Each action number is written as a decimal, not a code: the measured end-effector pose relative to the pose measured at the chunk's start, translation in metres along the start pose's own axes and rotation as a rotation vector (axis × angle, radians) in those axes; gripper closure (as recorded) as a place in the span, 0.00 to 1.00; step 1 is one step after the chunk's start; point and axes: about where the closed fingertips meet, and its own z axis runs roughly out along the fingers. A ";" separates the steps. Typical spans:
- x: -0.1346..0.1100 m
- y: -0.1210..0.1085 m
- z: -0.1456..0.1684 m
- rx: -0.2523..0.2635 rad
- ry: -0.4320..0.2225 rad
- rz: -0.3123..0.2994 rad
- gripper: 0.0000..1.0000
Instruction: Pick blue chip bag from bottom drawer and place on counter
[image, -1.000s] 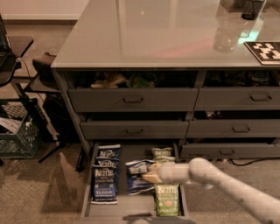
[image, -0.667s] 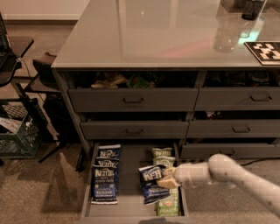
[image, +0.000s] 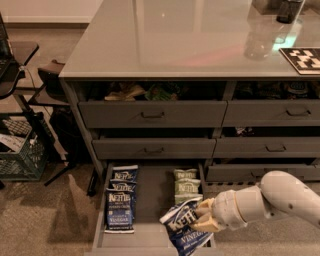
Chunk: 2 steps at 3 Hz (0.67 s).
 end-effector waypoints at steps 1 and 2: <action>-0.042 0.054 -0.025 0.003 0.012 -0.158 1.00; -0.072 0.091 -0.050 0.028 -0.062 -0.309 1.00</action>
Offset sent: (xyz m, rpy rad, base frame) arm -0.1121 0.0243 0.1493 0.1335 -0.4024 0.2318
